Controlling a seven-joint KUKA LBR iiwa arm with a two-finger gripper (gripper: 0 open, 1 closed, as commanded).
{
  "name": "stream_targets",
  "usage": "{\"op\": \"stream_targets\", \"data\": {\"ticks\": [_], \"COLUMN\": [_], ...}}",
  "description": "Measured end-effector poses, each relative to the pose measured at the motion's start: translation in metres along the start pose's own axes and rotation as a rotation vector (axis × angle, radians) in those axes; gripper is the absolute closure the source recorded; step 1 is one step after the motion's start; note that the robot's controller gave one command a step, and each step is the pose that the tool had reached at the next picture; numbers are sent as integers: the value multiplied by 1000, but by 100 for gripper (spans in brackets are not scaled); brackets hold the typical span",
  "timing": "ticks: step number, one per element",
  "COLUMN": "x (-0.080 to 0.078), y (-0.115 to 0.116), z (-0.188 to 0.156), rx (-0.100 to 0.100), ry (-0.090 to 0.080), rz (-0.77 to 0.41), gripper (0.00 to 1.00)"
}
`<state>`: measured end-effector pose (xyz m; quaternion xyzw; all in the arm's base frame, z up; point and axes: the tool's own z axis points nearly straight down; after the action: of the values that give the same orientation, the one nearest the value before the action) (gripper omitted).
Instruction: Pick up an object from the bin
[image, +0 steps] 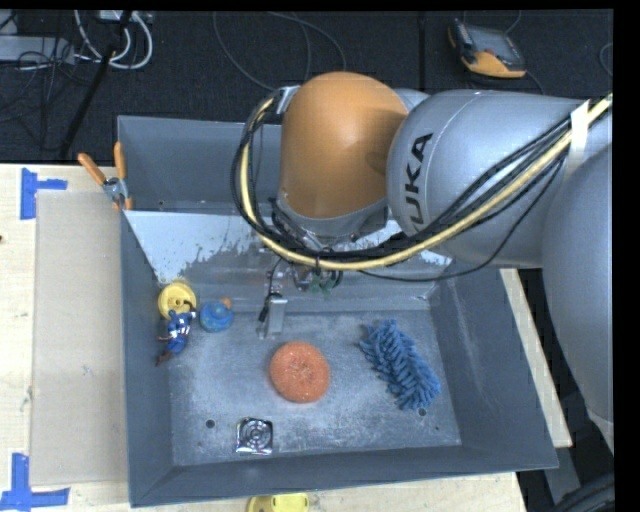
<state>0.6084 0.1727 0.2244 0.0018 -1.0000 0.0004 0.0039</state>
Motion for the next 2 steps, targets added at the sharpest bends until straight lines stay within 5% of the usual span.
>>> {"op": "stream_targets", "data": {"ticks": [1, 2], "x": [-1, 29], "y": [-1, -46], "z": [-5, 26], "rx": [-1, -3], "ry": [-8, -11], "rz": [3, -35], "gripper": [0, 0]}}
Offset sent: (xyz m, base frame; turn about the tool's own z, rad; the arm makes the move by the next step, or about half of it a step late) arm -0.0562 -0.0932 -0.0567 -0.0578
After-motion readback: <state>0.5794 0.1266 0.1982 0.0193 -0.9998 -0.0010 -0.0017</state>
